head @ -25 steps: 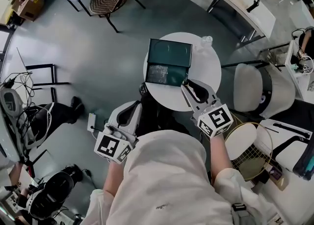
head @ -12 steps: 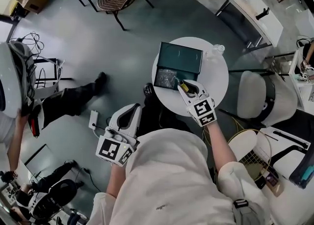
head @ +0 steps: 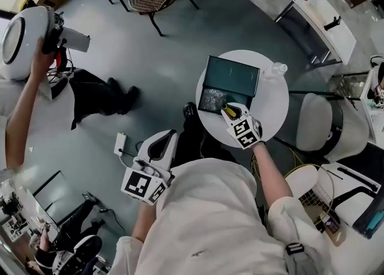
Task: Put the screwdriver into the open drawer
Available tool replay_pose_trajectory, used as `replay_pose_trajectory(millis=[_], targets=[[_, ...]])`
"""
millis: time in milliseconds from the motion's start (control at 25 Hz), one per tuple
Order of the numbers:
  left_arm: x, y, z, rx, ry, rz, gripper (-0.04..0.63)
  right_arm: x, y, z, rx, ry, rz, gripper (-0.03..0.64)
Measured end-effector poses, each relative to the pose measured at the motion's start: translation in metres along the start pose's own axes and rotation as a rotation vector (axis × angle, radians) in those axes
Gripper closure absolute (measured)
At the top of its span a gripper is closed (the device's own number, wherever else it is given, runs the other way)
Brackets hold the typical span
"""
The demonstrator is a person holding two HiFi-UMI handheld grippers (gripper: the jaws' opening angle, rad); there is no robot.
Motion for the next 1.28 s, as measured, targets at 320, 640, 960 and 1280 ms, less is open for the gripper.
replay_pose_trajectory(millis=[320, 640, 960, 1280], targets=[[-0.01, 0.001, 0.014, -0.029, 0.013, -0.007, 0.584, 0.005, 0.031, 0.046, -0.134, -0.028, 0.018, 0.531], [-0.024, 0.005, 0.021, -0.065, 0.012, -0.022, 0.585, 0.016, 0.05, 0.079, -0.254, -0.021, 0.02, 0.529], [-0.034, 0.008, 0.024, -0.087, 0.019, -0.038, 0.586, 0.019, 0.065, 0.102, -0.342, -0.021, 0.008, 0.529], [-0.043, 0.006, 0.028, -0.101, 0.025, -0.04, 0.584, 0.025, 0.07, 0.114, -0.386, -0.007, 0.011, 0.528]])
Point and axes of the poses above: the fingertips, and each gripper's own axes: z forward along the fingers, x to its right, y out of its underside, the point moved 1 cm from there along -z, backward along the fingers, and after that the axes turned 3 degrees about y, right-handed, at the moved point
